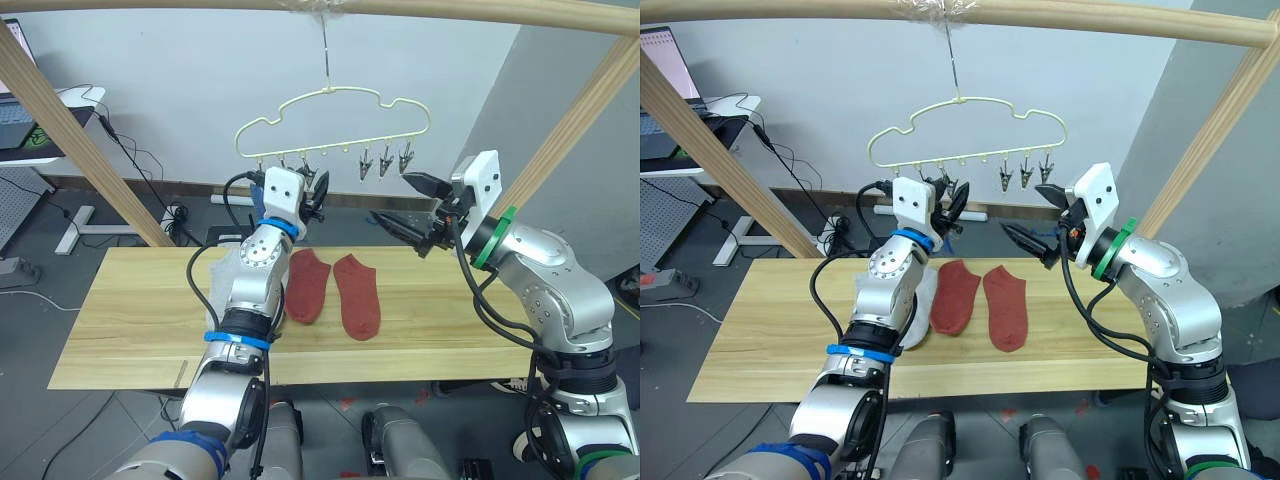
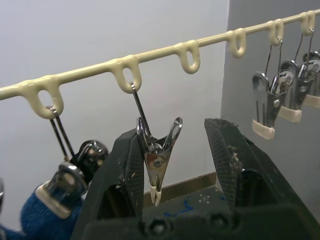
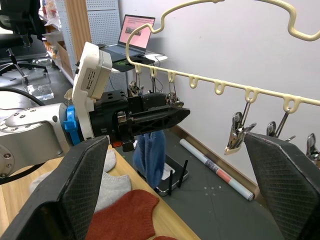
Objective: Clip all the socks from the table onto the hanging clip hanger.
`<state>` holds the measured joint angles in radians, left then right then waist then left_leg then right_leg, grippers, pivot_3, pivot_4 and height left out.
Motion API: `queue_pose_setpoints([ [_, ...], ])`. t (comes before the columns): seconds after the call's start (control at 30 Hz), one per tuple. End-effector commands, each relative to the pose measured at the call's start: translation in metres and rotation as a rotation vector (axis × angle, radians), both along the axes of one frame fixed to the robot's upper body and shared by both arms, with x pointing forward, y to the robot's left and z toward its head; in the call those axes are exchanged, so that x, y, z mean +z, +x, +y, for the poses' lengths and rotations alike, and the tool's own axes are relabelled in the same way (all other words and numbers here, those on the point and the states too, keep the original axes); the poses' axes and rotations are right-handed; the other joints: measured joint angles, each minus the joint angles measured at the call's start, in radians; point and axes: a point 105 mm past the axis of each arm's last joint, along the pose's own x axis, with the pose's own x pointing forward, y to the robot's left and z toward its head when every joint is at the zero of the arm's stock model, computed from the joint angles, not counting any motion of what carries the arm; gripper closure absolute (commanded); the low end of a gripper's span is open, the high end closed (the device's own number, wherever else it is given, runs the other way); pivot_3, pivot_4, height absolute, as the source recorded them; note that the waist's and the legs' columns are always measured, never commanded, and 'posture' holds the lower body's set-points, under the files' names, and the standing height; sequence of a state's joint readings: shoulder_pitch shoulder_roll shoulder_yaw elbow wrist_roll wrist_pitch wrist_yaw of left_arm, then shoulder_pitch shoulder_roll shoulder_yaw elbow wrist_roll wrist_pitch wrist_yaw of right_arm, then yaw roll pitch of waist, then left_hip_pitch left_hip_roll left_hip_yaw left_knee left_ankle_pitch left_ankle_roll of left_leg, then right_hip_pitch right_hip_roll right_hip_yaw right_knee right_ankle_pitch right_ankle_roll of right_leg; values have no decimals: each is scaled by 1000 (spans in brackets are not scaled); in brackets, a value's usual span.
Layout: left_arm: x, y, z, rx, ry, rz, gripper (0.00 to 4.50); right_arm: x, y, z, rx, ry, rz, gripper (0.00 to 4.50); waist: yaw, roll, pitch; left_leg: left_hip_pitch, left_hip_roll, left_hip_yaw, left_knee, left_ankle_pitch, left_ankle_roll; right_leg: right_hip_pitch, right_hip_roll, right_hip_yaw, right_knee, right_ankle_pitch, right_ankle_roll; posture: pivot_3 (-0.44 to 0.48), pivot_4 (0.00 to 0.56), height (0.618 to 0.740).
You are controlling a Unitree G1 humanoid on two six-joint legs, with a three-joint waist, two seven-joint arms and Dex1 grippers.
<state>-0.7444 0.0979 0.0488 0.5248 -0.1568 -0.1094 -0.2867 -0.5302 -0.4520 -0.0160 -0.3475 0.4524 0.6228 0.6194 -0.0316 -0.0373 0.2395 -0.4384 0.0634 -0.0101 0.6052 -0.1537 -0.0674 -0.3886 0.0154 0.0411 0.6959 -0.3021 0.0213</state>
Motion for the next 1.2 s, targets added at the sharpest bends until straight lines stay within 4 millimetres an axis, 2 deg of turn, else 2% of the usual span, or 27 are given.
queue_pose_setpoints([
  [0.03, 17, 0, 0, 4, -8, -62, 2375, 15, -6, 0, 3, 5, -68, 0, 0, 0, 0, 0, 0, 0, 0, 0, 0, 0, 0, 0, 0, 0, 0, -58, 171, 740],
  [0.53, 16, 2, 0, 2, -10, -55, 2375, 14, -7, -1, -3, 7, -67, 0, 0, 0, 0, 0, 0, 0, 0, 0, 0, 0, 0, 0, 0, 0, -1, -61, 173, 740],
  [0.63, 16, 3, 0, 5, -15, -50, 2936, 13, -7, -1, -4, 7, -65, 0, 0, 0, 0, 0, 0, 0, 0, 0, 0, 0, 0, 0, 0, 0, -1, -62, 174, 740],
  [0.77, 15, 4, 1, 3, -22, -36, 3973, 12, -7, -1, -4, 7, -62, 0, 0, 0, 0, 0, 0, 0, 1, 0, 0, 0, 0, 0, 1, 1, -1, -62, 176, 740],
  [0.83, 15, 4, 1, 3, -26, -34, 4267, 11, -7, -1, -5, 7, -58, 0, 0, 0, 0, 0, 0, 0, 1, 0, 0, 0, 0, 0, 1, 0, -1, -62, 176, 740],
  [0.93, 16, 4, 2, 1, -29, -34, 4338, 6, -5, -2, -16, 5, -41, 0, 0, 0, 0, 0, 0, 0, 1, 0, 0, 0, 0, 0, 1, 0, -1, -60, 179, 740],
  [1.03, 18, 3, 3, -1, -39, -29, 4338, -8, 0, -3, -49, -31, 4, 0, 0, 0, 0, 0, 0, 0, 1, 0, 0, 0, 0, 0, 1, 0, -1, -56, 181, 740],
  [1.13, 18, 2, 5, -43, -74, 32, 4338, -52, 18, -3, -144, -176, 101, 0, -1, 0, 0, 0, 0, 0, 1, 0, 0, 0, 0, 0, 1, 0, 0, -56, 181, 740],
  [1.2, 18, -1, 6, -81, -89, 82, 4338, -73, 28, 0, -174, -219, 138, 0, -2, 0, 0, 0, 0, 0, 1, 0, 0, 0, 0, 0, 1, 0, 0, -37, 183, 740],
])
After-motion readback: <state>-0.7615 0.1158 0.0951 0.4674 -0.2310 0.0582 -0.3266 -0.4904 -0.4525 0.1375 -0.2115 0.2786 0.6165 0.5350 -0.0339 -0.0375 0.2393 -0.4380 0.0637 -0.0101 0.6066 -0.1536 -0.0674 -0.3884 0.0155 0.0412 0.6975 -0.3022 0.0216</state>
